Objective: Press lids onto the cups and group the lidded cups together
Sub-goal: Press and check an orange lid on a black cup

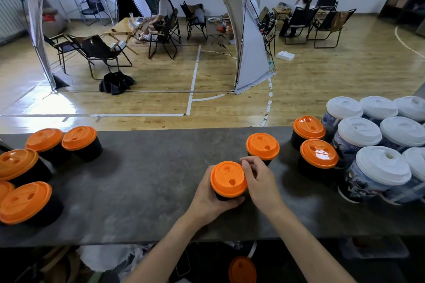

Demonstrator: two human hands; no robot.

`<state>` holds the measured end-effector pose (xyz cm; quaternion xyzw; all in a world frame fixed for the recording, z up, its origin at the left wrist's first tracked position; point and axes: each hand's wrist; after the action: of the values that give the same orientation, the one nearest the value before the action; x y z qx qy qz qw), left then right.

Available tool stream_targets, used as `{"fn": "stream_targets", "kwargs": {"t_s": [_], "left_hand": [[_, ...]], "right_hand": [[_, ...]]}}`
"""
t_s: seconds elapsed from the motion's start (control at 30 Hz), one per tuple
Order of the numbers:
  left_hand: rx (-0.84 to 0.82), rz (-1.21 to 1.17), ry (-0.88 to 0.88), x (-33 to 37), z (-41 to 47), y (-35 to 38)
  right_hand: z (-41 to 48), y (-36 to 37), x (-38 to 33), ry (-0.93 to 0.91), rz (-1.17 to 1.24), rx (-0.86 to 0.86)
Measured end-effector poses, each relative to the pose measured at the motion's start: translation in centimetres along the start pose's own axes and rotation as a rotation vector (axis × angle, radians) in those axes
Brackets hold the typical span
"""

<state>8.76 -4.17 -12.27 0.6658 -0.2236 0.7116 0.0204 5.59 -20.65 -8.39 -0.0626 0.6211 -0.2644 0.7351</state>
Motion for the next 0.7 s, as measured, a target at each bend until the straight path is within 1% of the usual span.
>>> {"fn": "stream_targets", "kwargs": {"t_s": [0.07,0.13,0.33,0.5,0.57,0.7], "left_hand": [[0.023,0.002,0.009,0.1,0.0,0.1],[0.042,0.008,0.017,0.2,0.0,0.1],[0.017,0.028,-0.01,-0.1,0.1,0.2],[-0.016,0.036,-0.012,-0.5,0.1,0.0],[-0.004,0.027,-0.002,-0.2,0.1,0.1],[0.015,0.007,0.002,0.4,-0.3,0.5]], "right_hand": [[-0.6,0.2,-0.2,-0.041,-0.103,0.061],[-1.2,0.4,-0.3,-0.077,-0.145,0.104],[0.0,-0.2,-0.6,-0.006,-0.079,0.036],[0.5,0.0,-0.1,0.108,0.091,-0.015],[0.3,0.0,0.1,0.093,0.111,0.014],[-0.3,0.0,-0.4,0.011,0.013,0.078]]}}
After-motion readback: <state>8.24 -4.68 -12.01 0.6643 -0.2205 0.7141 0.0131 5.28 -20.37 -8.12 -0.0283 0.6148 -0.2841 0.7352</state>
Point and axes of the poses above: each hand's wrist, its own z-axis towards the middle knuckle, its own y-axis out of the palm, x = y × z, and after that the axes turned 10 degrees about -y, right-handed
